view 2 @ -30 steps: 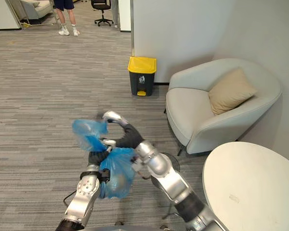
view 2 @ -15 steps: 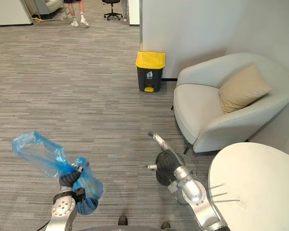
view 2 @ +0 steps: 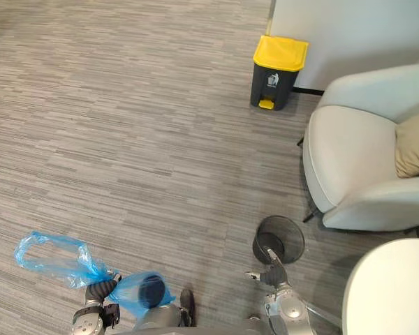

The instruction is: Gather rubbish on tea table into small bin, then transfer packed bag to large trash can.

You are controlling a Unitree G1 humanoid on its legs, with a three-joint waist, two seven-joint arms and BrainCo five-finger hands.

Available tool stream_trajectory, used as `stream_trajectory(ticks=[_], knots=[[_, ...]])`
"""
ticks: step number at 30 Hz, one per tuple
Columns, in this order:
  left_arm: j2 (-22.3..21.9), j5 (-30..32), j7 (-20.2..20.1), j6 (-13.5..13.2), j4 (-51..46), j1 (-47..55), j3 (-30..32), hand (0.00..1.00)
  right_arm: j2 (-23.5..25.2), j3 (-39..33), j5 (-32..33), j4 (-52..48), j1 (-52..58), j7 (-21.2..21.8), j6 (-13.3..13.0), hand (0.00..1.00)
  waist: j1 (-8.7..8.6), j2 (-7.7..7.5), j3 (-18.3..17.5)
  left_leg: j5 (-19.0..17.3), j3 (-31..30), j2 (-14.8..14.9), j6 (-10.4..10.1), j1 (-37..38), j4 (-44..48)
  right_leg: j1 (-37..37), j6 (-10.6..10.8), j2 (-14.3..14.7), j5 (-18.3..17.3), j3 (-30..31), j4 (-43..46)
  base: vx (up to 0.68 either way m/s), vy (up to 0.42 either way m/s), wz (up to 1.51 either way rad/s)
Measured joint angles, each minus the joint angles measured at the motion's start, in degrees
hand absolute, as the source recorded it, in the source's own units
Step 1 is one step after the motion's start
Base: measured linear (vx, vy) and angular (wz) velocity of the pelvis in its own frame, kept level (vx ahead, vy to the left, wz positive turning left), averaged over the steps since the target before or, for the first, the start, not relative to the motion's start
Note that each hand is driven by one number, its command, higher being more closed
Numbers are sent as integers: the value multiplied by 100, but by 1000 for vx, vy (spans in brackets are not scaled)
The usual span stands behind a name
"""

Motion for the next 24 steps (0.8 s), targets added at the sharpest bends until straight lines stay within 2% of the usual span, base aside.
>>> stream_trajectory(ticks=[1, 2, 3, 5, 6, 8, 9, 11, 12, 13, 14, 15, 16, 17, 18, 19, 20, 21, 22, 23, 24], knots=[[32, 0, -6, -2, -101, 35, -4, 100, 11, 12, 7, -55, 25, -18, 0, 0, 23, -28, 21, -92, -61, 6, 31, 65, 70, -238, -188, -17, 184, 330, 516, 339, 121, 20], [139, 0, -7, -1, -192, 41, -52, 100, 98, -4, 39, -87, 53, -63, 7, 0, 10, -27, 71, -214, -191, 10, 88, 224, 111, -655, -24, 84, -58, 763, 1203, 303, 54, 25], [239, 0, -3, 2, -200, -26, -82, 100, 223, -64, 45, -166, 99, -82, 11, 0, -38, -109, 97, -293, -329, 39, 94, 343, 79, -907, 43, 333, -443, 885, 1447, 360, 56, 38], [335, -2, -5, 8, -196, -115, -174, 100, 313, -89, 75, -284, 161, -92, 2, 0, -199, -168, 115, -402, -525, 34, 61, 496, -4, -1228, 95, 639, -700, 880, 1181, 309, 6, 49], [343, -6, -4, 8, -193, -196, -218, 100, 323, -97, 176, -260, 194, -97, 4, 0, -262, -166, 118, -484, -610, 12, 54, 623, -82, -1471, 175, 835, -725, 870, 765, 335, -6, 46], [324, -6, -5, 5, -160, -351, -273, 100, 323, -138, 229, -239, 234, -110, 41, 0, -310, -130, 142, -568, -692, -5, -19, 799, -160, -1700, 267, 1053, -639, 884, 45, 412, -37, 44], [293, -6, -8, 2, -85, -507, -276, 100, 321, -233, 233, -124, 217, -113, 64, 0, -364, -89, 168, -642, -830, -9, -134, 981, -206, -1761, 215, 1241, -473, 950, -600, 581, -93, 74], [287, -2, -4, 0, -49, -585, -331, 100, 320, -318, 236, -116, 283, -146, 100, 0, -472, -131, 147, -802, -1053, -78, -375, 1321, -381, -1809, -21, 1334, -129, 1069, -885, 508, -122, 80], [250, -1, -4, 0, -48, -539, -323, 100, 302, -314, 269, -263, 495, -162, 109, 0, -522, -188, 84, -979, -1086, -47, -608, 1722, -419, -1736, -364, 1370, 169, 1037, -689, 540, -165, 58], [191, -2, 2, 11, -29, -539, -316, 100, 264, -314, 275, -267, 477, -165, 128, 0, -552, -51, 90, -1033, -1031, 79, -638, 1702, -166, -1692, -375, 1425, 9, 950, -501, 935, -287, 44], [60, -2, -3, 10, -89, -516, -318, 100, 265, -295, 275, -345, 434, -156, 156, 0, -538, 91, 105, -1005, -910, 295, -679, 1356, 827, -1509, -455, 1573, -290, 865, -455, 685, -213, 5], [-22, -2, -2, 10, -123, -470, -317, 100, 249, -295, 275, -447, 442, -149, 158, 0, -520, 198, 112, -929, -885, 451, -725, 1116, 1502, -1399, -511, 1692, -371, 823, -492, 795, -243, -21], [-174, -2, -34, 9, -174, -399, -341, 100, 189, -292, 279, -657, 435, -142, 160, 0, -438, 381, 149, -491, -886, 835, -832, 547, 3010, -1075, -625, 1958, -516, 832, -631, 518, -154, -37], [-251, -3, -34, 10, -180, -385, -377, 100, 178, -285, 291, -743, 406, -162, 158, 0, -401, 451, 178, -462, -868, 1078, -878, 184, 3861, -759, -694, 2139, -593, 859, -799, 742, -175, -35], [-262, -4, -40, 11, -182, -387, -432, 100, 196, -281, 326, -791, 388, -186, 158, 0, -399, 447, 204, -473, -838, 1216, -857, -62, 4368, -440, -748, 2235, -631, 862, -989, 687, -144, -37], [-268, -18, -72, 6, -229, -412, -450, 100, 231, -222, 444, -957, 384, -202, 152, 0, -250, 194, 286, -644, -489, 1254, -570, -543, 4704, 286, -800, 2265, -710, 1190, -1501, 568, -112, -29], [-273, -30, -82, 6, -232, -408, -450, 100, 221, -216, 446, -978, 383, -203, 152, 0, -215, 174, 281, -677, -425, 1256, -516, -647, 4669, 396, -802, 2265, -722, 1234, -1600, 502, -75, -52], [-317, -99, -125, 5, -240, -414, -448, 100, 191, -246, 454, -1082, 380, -207, 153, 0, -94, 140, 270, -743, -230, 1249, -406, -1028, 4383, 755, -790, 2270, -731, 1407, -1946, 487, -11, -67], [-402, -102, -133, 5, -325, -390, -444, 100, 129, -259, 456, -1159, 327, -234, 150, 0, 28, 158, 257, -765, -138, 1189, -373, -1415, 3626, 1064, -747, 2267, -770, 1630, -2192, 579, 12, -71], [-417, -102, -135, 5, -355, -369, -445, 100, 122, -260, 456, -1159, 314, -239, 148, 0, 60, 162, 254, -764, -128, 1180, -374, -1465, 3472, 1105, -733, 2256, -796, 1666, -2214, 478, 104, -90], [-474, -101, -137, 4, -440, -338, -448, 100, 111, -291, 456, -1156, 262, -266, 152, 0, 189, 168, 254, -746, -231, 1080, -406, -1638, 2796, 1270, -654, 2213, -955, 1854, -2228, 395, 122, -71]])
